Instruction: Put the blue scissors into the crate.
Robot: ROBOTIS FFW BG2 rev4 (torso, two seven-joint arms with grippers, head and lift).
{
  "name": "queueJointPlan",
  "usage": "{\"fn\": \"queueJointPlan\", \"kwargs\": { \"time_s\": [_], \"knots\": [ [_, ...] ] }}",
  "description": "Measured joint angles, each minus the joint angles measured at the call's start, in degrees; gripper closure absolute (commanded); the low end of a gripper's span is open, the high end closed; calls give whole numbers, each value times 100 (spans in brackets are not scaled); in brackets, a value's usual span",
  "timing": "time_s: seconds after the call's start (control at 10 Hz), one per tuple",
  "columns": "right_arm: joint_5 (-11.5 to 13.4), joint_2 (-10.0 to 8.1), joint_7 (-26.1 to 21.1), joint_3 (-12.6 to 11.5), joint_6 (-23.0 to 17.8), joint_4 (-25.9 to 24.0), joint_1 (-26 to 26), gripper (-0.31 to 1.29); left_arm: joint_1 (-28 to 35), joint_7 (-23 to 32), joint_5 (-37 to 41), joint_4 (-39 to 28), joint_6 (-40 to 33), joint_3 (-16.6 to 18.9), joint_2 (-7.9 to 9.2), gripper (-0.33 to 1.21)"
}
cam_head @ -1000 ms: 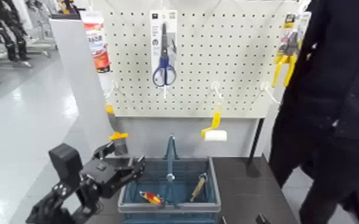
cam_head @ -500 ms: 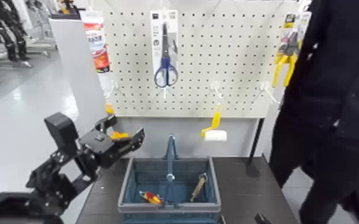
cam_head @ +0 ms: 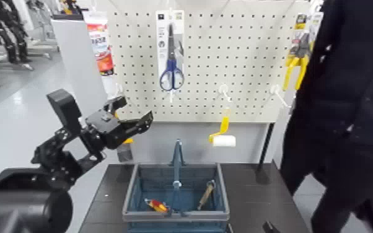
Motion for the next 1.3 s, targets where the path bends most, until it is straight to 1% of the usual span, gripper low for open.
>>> {"fn": "queueJointPlan", "kwargs": {
  "time_s": [0.4, 0.6, 1.3],
  "knots": [
    [-65, -30, 0, 25, -39, 37, -45, 15, -691, -332, -22, 519, -64, -98, 9, 22],
    [-89, -37, 6, 34, -54, 53, -61, 15, -1006, -386, -21, 827, -193, -150, -10, 23],
    [-117, -49, 38, 55, -70, 64, -97, 15, -2172, -806, -75, 2036, -616, -468, -51, 24]
  ]
}}
